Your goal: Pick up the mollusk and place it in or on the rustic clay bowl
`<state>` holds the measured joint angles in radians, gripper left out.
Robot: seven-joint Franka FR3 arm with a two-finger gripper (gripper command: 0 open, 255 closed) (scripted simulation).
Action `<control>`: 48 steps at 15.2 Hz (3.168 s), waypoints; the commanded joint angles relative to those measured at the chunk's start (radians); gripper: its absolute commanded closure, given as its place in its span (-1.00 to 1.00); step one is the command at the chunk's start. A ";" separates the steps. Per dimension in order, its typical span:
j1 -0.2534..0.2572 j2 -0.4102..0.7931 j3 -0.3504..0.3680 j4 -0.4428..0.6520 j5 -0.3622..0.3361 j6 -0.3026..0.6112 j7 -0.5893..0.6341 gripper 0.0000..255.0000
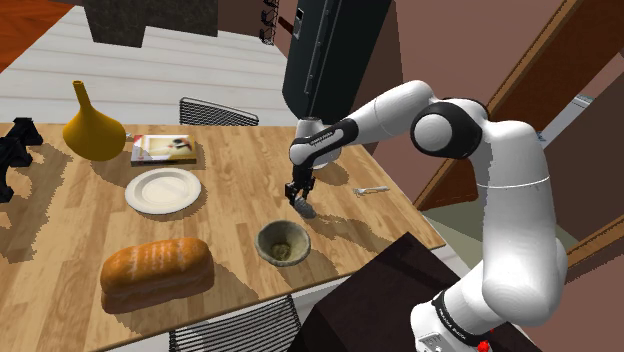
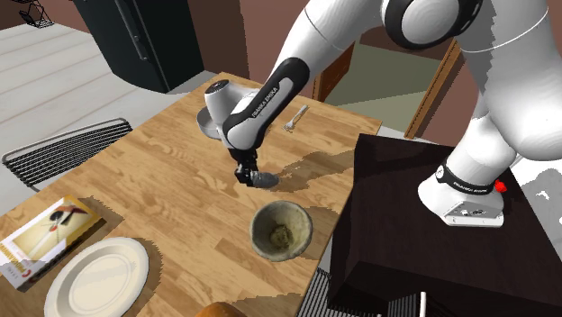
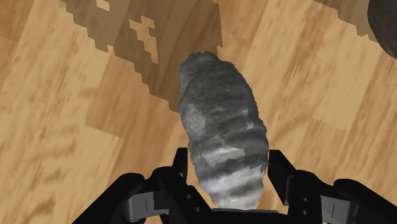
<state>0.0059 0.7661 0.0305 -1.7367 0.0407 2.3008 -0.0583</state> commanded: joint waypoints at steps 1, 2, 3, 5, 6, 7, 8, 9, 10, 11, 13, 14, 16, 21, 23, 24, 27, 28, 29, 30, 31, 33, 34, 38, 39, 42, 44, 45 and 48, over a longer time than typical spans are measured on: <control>0.000 -0.023 0.000 -0.009 0.000 -0.014 0.001 1.00; 0.000 -0.034 0.000 -0.012 0.000 -0.022 0.001 1.00; 0.000 -0.045 0.000 -0.015 0.000 -0.030 0.002 1.00; 0.000 -0.066 0.001 -0.020 0.000 -0.046 0.002 1.00; -0.001 -0.076 0.001 -0.023 0.000 -0.054 0.003 1.00; -0.001 -0.087 0.001 -0.025 0.000 -0.062 0.003 1.00; -0.001 -0.097 0.001 -0.027 0.000 -0.070 0.003 1.00; -0.001 -0.107 0.001 -0.028 0.000 -0.079 0.004 1.00; -0.001 -0.117 0.001 -0.030 0.000 -0.088 0.004 1.00; -0.001 -0.127 0.001 -0.031 0.000 -0.096 0.004 1.00; -0.001 -0.146 0.001 -0.033 0.001 -0.114 0.005 1.00; -0.002 -0.156 0.001 -0.033 0.001 -0.123 0.006 1.00; -0.002 -0.175 0.001 -0.034 0.001 -0.141 0.006 1.00; -0.002 -0.219 0.002 -0.030 0.001 -0.188 0.008 1.00; -0.002 -0.235 0.002 -0.028 0.001 -0.208 0.009 1.00; -0.003 -0.244 0.002 -0.026 0.001 -0.218 0.009 1.00; -0.003 -0.267 0.002 -0.020 0.001 -0.248 0.010 1.00; -0.003 -0.275 0.002 -0.017 0.001 -0.258 0.011 1.00; -0.003 -0.276 0.002 -0.016 0.001 -0.260 0.011 1.00; 0.008 -0.299 0.008 -0.053 0.003 -0.245 0.026 1.00; 0.019 -0.322 0.013 -0.089 0.005 -0.231 0.041 1.00; 0.041 -0.364 0.026 -0.156 0.010 -0.204 0.072 1.00; 0.052 -0.383 0.033 -0.188 0.012 -0.191 0.088 1.00; 0.098 -0.456 0.063 -0.301 0.026 -0.146 0.154 1.00; 0.110 -0.472 0.071 -0.326 0.030 -0.135 0.171 1.00; 0.146 -0.517 0.098 -0.394 0.043 -0.107 0.225 1.00; 0.171 -0.543 0.118 -0.434 0.053 -0.090 0.262 1.00; 0.192 -0.563 0.135 -0.464 0.062 -0.077 0.293 1.00; 0.193 -0.534 0.134 -0.471 0.059 -0.040 0.293 1.00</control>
<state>0.1985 0.2251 0.1646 -2.2039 0.0999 2.2490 0.2335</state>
